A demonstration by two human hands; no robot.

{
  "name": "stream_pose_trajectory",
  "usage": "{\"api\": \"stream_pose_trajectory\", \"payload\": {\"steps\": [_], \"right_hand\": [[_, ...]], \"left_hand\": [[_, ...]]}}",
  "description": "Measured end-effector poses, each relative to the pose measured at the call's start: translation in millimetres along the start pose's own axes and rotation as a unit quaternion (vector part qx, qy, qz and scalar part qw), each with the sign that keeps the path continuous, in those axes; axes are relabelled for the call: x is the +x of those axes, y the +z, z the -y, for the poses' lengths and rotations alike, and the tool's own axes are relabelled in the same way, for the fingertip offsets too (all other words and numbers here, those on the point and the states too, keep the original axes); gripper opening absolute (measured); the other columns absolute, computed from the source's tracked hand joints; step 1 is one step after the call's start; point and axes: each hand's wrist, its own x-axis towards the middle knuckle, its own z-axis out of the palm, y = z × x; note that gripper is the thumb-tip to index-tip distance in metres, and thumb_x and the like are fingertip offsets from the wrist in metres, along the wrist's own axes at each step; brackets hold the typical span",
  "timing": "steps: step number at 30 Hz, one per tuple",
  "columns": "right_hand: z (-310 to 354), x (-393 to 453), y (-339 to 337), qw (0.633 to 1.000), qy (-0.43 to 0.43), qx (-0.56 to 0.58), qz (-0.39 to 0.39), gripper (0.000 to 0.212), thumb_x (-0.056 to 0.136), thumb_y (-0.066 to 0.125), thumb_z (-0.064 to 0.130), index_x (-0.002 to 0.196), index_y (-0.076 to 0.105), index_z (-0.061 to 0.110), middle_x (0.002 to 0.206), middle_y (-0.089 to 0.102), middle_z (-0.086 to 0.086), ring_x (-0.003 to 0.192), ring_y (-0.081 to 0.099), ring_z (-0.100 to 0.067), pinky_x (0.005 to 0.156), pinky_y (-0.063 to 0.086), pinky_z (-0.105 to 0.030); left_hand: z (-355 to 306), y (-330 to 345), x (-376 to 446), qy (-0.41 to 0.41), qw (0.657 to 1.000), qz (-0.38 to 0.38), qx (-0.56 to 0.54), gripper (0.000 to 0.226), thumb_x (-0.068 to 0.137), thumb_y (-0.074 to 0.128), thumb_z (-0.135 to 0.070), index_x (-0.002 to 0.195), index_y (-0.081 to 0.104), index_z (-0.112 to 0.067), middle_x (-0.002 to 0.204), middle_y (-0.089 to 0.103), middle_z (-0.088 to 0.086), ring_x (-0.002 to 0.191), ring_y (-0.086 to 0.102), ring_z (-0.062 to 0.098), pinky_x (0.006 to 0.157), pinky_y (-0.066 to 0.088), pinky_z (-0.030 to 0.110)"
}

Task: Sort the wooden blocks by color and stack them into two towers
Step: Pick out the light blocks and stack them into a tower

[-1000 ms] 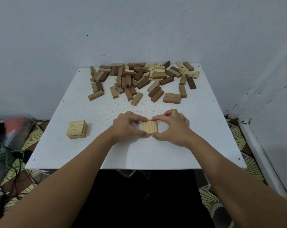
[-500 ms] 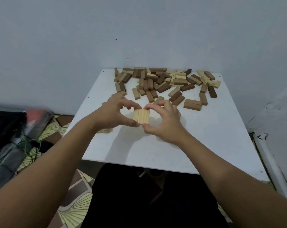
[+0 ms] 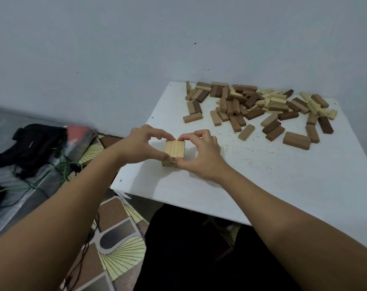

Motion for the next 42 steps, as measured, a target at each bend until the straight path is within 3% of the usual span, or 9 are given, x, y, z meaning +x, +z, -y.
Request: {"api": "stream_pose_trajectory", "payload": {"steps": [5, 10, 15, 20, 27, 34, 38, 42], "right_hand": [[0.7, 5.6, 8.8, 1.000, 0.007, 0.010, 0.015, 0.058, 0.067, 0.069, 0.060, 0.123, 0.058, 0.047, 0.126, 0.035, 0.011, 0.123, 0.029, -0.012, 0.110, 0.030, -0.037], [-2.0, 8.2, 13.6, 1.000, 0.017, 0.018, 0.019, 0.057, 0.068, 0.070, 0.057, 0.122, 0.058, 0.046, 0.126, 0.034, 0.011, 0.123, 0.029, -0.012, 0.110, 0.033, -0.038], [-7.3, 8.5, 14.5, 0.999, 0.020, 0.021, 0.022, 0.051, 0.074, 0.077, 0.049, 0.122, 0.058, 0.047, 0.126, 0.034, 0.011, 0.124, 0.029, -0.012, 0.109, 0.034, -0.038], [-11.4, 6.9, 15.7, 0.999, 0.028, 0.022, 0.028, 0.053, 0.074, 0.078, 0.051, 0.123, 0.056, 0.049, 0.127, 0.035, 0.012, 0.126, 0.029, -0.012, 0.110, 0.035, -0.038], [-13.7, -0.6, 10.0, 0.997, 0.027, 0.057, 0.049, 0.076, 0.081, 0.083, 0.045, 0.144, 0.041, 0.051, 0.135, 0.031, 0.010, 0.133, 0.026, -0.007, 0.109, 0.029, -0.030], [-18.5, 0.2, 11.4, 0.996, 0.034, 0.080, 0.032, 0.064, 0.077, 0.086, 0.043, 0.133, 0.057, 0.047, 0.132, 0.033, 0.010, 0.133, 0.028, -0.008, 0.110, 0.030, -0.027], [-21.8, 1.8, 13.0, 0.996, 0.030, 0.078, 0.030, 0.060, 0.076, 0.087, 0.043, 0.129, 0.059, 0.048, 0.129, 0.034, 0.012, 0.133, 0.029, -0.008, 0.110, 0.031, -0.025], [-22.6, 2.9, 14.3, 0.996, 0.026, 0.075, 0.028, 0.059, 0.076, 0.087, 0.042, 0.128, 0.059, 0.048, 0.129, 0.034, 0.012, 0.133, 0.030, -0.009, 0.105, 0.030, -0.021]], "left_hand": [[15.0, -1.0, 3.1, -0.006, 1.000, 0.011, -0.018, 0.056, 0.068, 0.090, -0.055, 0.116, 0.064, -0.065, 0.125, 0.053, -0.014, 0.126, 0.041, 0.021, 0.112, 0.039, 0.054], [20.7, 1.5, 8.8, -0.005, 1.000, 0.014, -0.027, 0.063, 0.055, 0.083, -0.069, 0.115, 0.063, -0.068, 0.125, 0.053, -0.015, 0.125, 0.043, 0.020, 0.111, 0.041, 0.053], [23.9, 3.4, 11.9, -0.008, 0.999, 0.018, -0.049, 0.057, 0.067, 0.092, -0.052, 0.115, 0.065, -0.065, 0.126, 0.054, -0.014, 0.125, 0.042, 0.021, 0.111, 0.040, 0.053], [26.5, 6.9, 12.7, -0.010, 0.998, 0.029, -0.059, 0.062, 0.063, 0.093, -0.055, 0.118, 0.065, -0.064, 0.129, 0.054, -0.014, 0.127, 0.043, 0.018, 0.112, 0.039, 0.051], [30.0, 1.5, 3.6, -0.017, 0.993, 0.033, -0.108, 0.098, 0.063, 0.098, -0.040, 0.145, 0.046, -0.058, 0.133, 0.053, -0.017, 0.127, 0.044, 0.013, 0.097, 0.039, 0.034], [37.1, 5.9, 7.3, -0.027, 0.992, 0.038, -0.121, 0.073, 0.065, 0.097, -0.039, 0.129, 0.065, -0.052, 0.130, 0.056, -0.017, 0.125, 0.045, 0.012, 0.098, 0.039, 0.036], [40.2, 8.5, 10.6, -0.022, 0.991, 0.036, -0.130, 0.065, 0.064, 0.098, -0.039, 0.120, 0.069, -0.055, 0.128, 0.057, -0.016, 0.119, 0.046, 0.006, 0.101, 0.043, 0.038], [41.2, 10.3, 11.5, -0.019, 0.989, 0.028, -0.146, 0.061, 0.063, 0.098, -0.037, 0.116, 0.072, -0.052, 0.126, 0.058, -0.013, 0.116, 0.048, 0.010, 0.100, 0.043, 0.039]]}}
